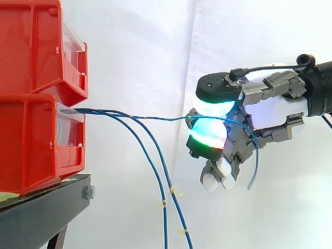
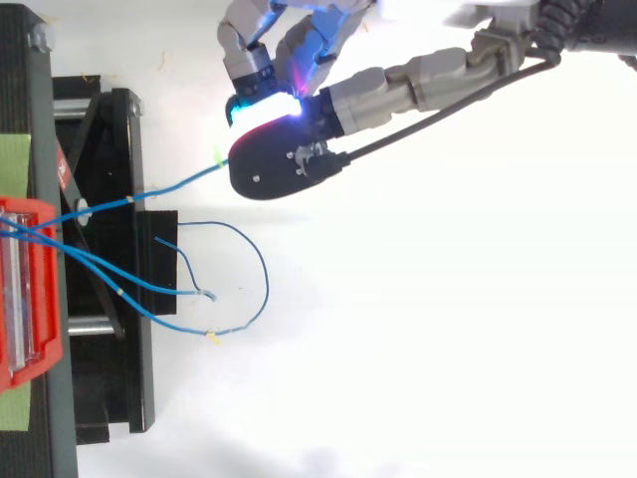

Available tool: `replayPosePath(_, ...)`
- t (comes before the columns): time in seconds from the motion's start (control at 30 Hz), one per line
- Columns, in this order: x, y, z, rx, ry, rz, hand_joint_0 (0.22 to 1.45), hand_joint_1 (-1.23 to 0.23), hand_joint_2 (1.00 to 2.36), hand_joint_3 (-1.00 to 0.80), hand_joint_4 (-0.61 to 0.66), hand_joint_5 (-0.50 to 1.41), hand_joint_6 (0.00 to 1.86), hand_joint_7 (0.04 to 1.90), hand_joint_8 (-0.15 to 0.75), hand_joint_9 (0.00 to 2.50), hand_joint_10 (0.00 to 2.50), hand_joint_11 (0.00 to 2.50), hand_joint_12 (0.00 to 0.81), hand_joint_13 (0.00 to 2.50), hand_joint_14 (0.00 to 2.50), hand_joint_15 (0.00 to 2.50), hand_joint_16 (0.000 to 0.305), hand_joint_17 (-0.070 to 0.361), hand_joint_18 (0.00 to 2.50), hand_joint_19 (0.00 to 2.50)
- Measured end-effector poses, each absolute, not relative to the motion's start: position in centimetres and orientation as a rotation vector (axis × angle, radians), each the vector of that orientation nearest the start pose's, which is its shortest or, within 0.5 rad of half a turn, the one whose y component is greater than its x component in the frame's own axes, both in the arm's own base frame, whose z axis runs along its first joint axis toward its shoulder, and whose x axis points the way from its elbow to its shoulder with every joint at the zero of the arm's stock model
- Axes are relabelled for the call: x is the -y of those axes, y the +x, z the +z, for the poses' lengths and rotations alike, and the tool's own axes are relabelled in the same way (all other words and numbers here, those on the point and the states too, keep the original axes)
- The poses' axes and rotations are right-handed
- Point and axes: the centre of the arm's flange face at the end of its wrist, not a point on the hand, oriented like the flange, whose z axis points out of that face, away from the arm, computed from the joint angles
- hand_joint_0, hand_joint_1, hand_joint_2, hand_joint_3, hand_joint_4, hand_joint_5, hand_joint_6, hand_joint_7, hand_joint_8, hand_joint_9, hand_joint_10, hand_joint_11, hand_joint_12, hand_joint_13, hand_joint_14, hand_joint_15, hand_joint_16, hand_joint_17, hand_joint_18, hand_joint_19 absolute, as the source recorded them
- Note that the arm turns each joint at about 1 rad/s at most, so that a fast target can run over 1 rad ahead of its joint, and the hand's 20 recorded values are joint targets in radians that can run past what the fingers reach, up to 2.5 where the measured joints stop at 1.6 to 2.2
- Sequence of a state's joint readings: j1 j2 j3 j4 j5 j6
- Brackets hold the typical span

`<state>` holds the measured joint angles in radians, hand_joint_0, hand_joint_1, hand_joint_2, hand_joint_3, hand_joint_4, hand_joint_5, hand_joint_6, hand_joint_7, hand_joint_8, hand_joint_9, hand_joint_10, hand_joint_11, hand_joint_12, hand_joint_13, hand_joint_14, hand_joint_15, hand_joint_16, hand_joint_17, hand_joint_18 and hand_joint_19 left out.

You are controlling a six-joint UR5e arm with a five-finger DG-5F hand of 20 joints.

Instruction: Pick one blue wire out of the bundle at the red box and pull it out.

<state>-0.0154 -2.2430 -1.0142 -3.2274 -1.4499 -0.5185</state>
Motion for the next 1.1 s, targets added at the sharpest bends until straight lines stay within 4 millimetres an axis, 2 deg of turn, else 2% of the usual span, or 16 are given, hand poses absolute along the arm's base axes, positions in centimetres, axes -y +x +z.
replayPosePath(0.27, 15.65, 72.88, 33.29, -1.515, 1.001, 0.639, 0.57, -0.67, 1.02, -0.18, 0.15, -0.14, 0.87, 1.16, 0.335, 0.89, 0.02, 0.63, 0.428, 0.7, 0.02, 0.51, 0.057, 0.128, 0.59, 0.61)
replayPosePath(0.33, 15.66, 72.88, 33.28, -1.515, 1.001, 0.639, 0.54, -0.59, 1.01, -0.34, 0.16, -0.14, 0.86, 1.11, 0.332, 0.9, 0.02, 0.62, 0.431, 0.7, 0.02, 0.51, 0.058, 0.13, 0.59, 0.62)
replayPosePath(0.43, 15.66, 72.87, 33.27, -1.515, 1.001, 0.639, 0.51, -0.5, 1.0, -0.45, 0.16, -0.14, 0.85, 1.1, 0.347, 0.89, 0.02, 0.61, 0.447, 0.69, 0.02, 0.51, 0.061, 0.137, 0.58, 0.62)
replayPosePath(0.6, 15.67, 72.86, 33.26, -1.516, 1.003, 0.637, 0.47, -0.43, 1.0, -0.5, 0.17, -0.15, 0.84, 1.08, 0.361, 0.89, 0.02, 0.61, 0.464, 0.69, 0.02, 0.51, 0.066, 0.147, 0.58, 0.62)
replayPosePath(0.73, 15.68, 72.85, 33.25, -1.516, 1.004, 0.636, 0.42, -0.51, 1.0, -0.5, 0.19, -0.15, 0.84, 1.05, 0.374, 0.88, 0.02, 0.6, 0.485, 0.69, 0.02, 0.51, 0.071, 0.159, 0.6, 0.61)
replayPosePath(0.97, 15.68, 72.84, 33.25, -1.514, 1.007, 0.639, 0.41, -0.63, 1.0, -0.5, 0.2, -0.15, 0.85, 1.05, 0.371, 0.85, 0.02, 0.6, 0.488, 0.68, 0.02, 0.51, 0.072, 0.163, 0.6, 0.59)
replayPosePath(1.1, 15.68, 72.85, 33.26, -1.514, 1.008, 0.639, 0.46, -0.74, 1.0, -0.5, 0.19, -0.16, 0.85, 1.08, 0.349, 0.82, 0.02, 0.61, 0.461, 0.66, 0.02, 0.51, 0.067, 0.15, 0.57, 0.6)
